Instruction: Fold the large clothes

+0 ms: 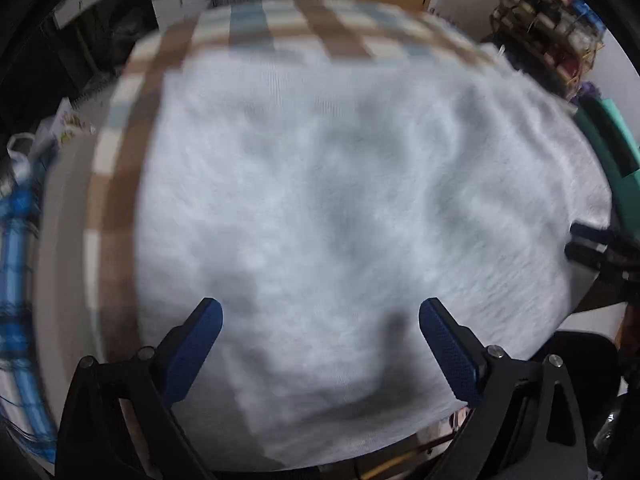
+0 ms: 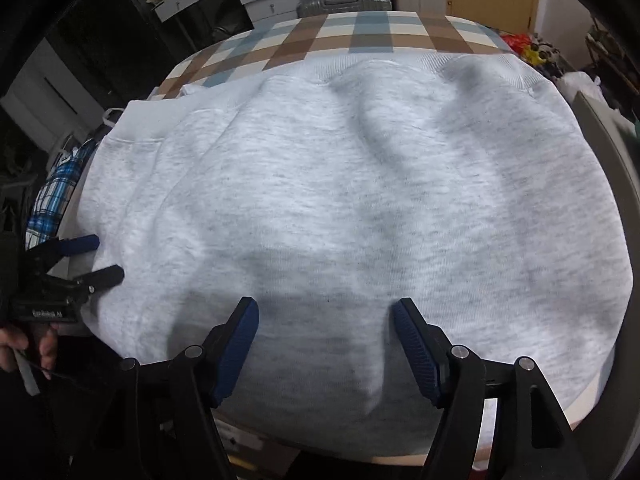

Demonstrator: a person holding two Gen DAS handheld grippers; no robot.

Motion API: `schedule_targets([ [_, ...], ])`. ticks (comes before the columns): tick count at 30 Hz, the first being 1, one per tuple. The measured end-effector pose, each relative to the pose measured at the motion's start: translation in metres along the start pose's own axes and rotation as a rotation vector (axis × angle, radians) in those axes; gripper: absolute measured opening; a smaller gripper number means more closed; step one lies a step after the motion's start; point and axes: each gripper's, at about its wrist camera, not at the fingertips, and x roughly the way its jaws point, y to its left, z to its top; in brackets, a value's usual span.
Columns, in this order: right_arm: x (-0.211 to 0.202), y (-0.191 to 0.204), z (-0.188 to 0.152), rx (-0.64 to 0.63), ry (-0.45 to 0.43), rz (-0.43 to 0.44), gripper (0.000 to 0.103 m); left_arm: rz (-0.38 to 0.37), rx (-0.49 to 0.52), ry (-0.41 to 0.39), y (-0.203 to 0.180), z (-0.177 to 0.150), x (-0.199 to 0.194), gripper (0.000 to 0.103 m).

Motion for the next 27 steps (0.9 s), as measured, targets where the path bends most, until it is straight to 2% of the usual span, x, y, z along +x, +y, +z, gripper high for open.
schedule_targets([
  [2, -0.022, -0.014, -0.008, 0.046, -0.05, 0.068, 0.07, 0.029, 0.041, -0.124, -0.001, 0.018, -0.028, 0.097],
  [4, -0.043, -0.032, -0.021, 0.11, -0.097, 0.088, 0.07, 0.055, 0.041, -0.157, 0.003, 0.035, -0.03, 0.097],
  [5, -0.053, -0.046, -0.028, 0.157, -0.126, 0.102, 0.072, 0.051, 0.029, -0.143, 0.007, 0.043, -0.023, 0.097],
  [7, -0.069, -0.084, -0.049, 0.305, -0.162, 0.161, 0.075, 0.045, -0.023, -0.048, 0.019, 0.055, 0.012, 0.097],
  [9, -0.065, -0.107, -0.064, 0.437, -0.142, 0.252, 0.076, 0.063, -0.061, 0.065, 0.03, 0.055, 0.05, 0.096],
  [10, -0.061, -0.119, -0.075, 0.5, -0.129, 0.314, 0.076, 0.07, -0.057, 0.087, 0.034, 0.047, 0.058, 0.097],
  [13, -0.052, -0.133, -0.1, 0.599, -0.129, 0.421, 0.076, 0.038, -0.088, 0.078, 0.047, 0.038, 0.057, 0.099],
  [15, -0.043, -0.133, -0.106, 0.637, -0.14, 0.471, 0.076, 0.055, -0.116, 0.084, 0.049, 0.037, 0.047, 0.097],
  [17, -0.036, -0.138, -0.106, 0.668, -0.153, 0.492, 0.076, 0.077, -0.101, 0.018, 0.039, 0.035, 0.022, 0.097],
  [20, -0.022, -0.133, -0.096, 0.682, -0.147, 0.56, 0.076, 0.035, 0.0, -0.058, -0.004, 0.026, -0.016, 0.097],
  [22, -0.016, -0.128, -0.086, 0.676, -0.128, 0.526, 0.076, -0.009, 0.049, -0.083, -0.028, 0.02, -0.025, 0.097],
  [25, -0.01, -0.123, -0.086, 0.7, -0.098, 0.501, 0.076, -0.043, 0.121, -0.027, -0.067, 0.018, -0.004, 0.097],
  [27, -0.006, -0.116, -0.076, 0.701, -0.128, 0.499, 0.085, -0.03, 0.184, 0.018, -0.087, 0.017, 0.019, 0.097],
])
